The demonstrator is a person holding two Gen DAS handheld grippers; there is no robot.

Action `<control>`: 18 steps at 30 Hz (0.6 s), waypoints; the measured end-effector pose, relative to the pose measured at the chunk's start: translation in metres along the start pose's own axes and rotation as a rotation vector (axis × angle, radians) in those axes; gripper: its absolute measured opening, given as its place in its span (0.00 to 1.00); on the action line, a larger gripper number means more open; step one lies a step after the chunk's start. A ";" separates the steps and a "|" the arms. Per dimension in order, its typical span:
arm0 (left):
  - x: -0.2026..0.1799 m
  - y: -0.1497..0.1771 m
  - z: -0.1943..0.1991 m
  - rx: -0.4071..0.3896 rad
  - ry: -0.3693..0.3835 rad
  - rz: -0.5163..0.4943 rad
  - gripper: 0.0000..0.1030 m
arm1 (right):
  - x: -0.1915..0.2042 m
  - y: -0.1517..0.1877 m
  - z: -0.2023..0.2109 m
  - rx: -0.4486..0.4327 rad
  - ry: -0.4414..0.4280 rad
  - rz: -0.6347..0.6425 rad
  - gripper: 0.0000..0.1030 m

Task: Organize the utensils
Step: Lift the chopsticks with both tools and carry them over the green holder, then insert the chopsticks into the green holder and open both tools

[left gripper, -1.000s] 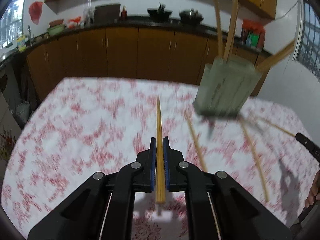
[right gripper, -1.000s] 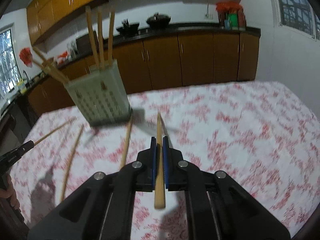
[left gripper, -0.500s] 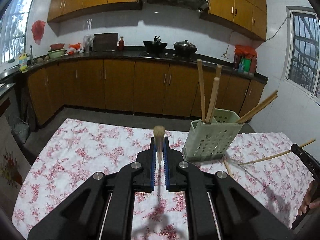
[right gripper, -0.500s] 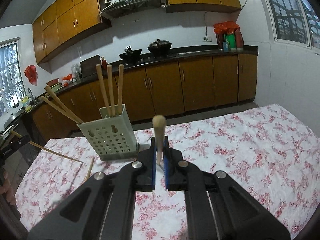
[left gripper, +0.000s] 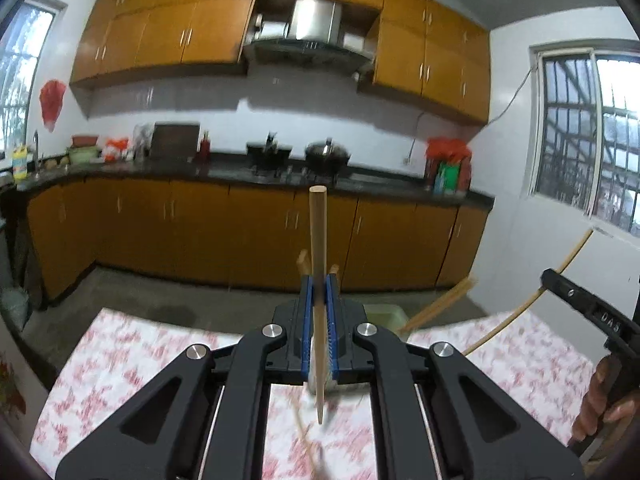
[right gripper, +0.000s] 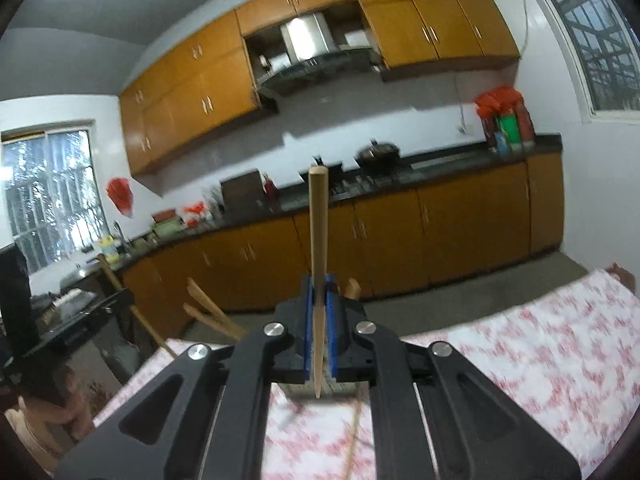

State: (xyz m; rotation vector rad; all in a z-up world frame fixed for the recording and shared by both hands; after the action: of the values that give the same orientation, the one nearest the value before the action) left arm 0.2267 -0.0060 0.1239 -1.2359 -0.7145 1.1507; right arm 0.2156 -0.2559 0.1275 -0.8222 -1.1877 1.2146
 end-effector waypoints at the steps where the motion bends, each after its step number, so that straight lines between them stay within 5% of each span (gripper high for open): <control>1: -0.002 -0.006 0.000 -0.017 0.002 0.000 0.07 | 0.005 -0.008 -0.001 -0.017 -0.008 0.001 0.08; 8: -0.018 -0.051 -0.024 -0.187 -0.025 -0.013 0.07 | 0.028 -0.038 -0.021 -0.099 -0.010 0.034 0.08; 18: -0.012 -0.015 -0.078 -0.146 -0.033 0.020 0.07 | 0.028 -0.016 -0.091 0.001 0.043 0.066 0.08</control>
State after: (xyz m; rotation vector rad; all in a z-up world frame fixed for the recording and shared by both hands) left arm 0.2981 -0.0425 0.1219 -1.3513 -0.8244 1.1532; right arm 0.3056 -0.2215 0.1280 -0.8879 -1.1328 1.2451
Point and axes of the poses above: each gripper's, at about its wrist camera, not at the fingertips, and z roughly against the way its jaws point, x to its left, y to its underside, the point moved 6 cm from there along -z, roughly the way its jaws point, and after that the axes turned 8 degrees about y, right-handed, at the moved point
